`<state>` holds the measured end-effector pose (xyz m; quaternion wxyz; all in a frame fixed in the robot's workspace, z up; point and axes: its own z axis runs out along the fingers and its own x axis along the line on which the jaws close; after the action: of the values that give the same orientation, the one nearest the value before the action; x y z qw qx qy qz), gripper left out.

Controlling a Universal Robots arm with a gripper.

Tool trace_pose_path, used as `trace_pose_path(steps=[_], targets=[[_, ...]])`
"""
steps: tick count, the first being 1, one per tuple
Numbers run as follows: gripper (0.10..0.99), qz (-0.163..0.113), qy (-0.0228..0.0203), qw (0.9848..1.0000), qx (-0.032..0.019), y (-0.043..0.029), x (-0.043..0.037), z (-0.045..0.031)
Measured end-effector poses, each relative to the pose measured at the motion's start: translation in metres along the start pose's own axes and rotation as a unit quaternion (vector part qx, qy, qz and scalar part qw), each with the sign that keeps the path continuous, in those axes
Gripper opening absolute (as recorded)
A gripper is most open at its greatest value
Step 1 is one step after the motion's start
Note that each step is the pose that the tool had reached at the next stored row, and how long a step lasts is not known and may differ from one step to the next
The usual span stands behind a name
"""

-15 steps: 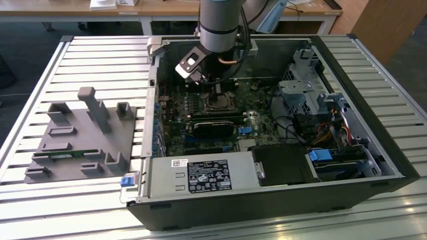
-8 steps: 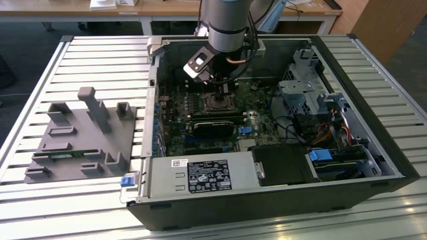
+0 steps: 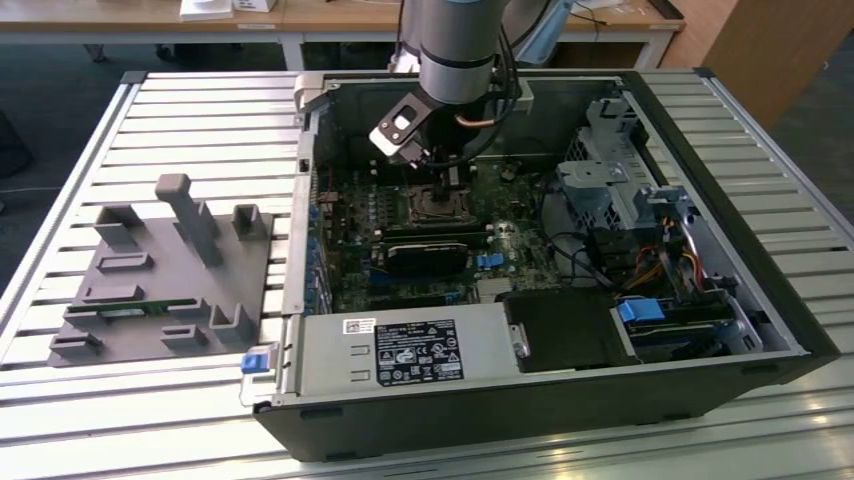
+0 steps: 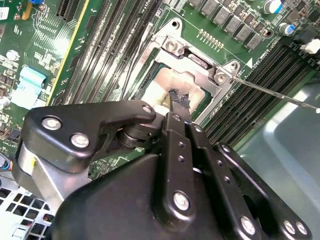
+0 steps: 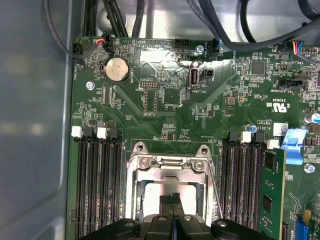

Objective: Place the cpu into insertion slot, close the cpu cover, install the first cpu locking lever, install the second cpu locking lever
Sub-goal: 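Close the cpu cover, then install the first cpu locking lever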

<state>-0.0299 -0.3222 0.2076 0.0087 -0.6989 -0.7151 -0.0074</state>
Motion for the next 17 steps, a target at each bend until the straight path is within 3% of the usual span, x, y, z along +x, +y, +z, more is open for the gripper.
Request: trace_pose_path(steps=[17], targets=[[0.106, 0.0, 0.0, 1.0, 0.0, 0.0001, 0.0001, -0.0043]])
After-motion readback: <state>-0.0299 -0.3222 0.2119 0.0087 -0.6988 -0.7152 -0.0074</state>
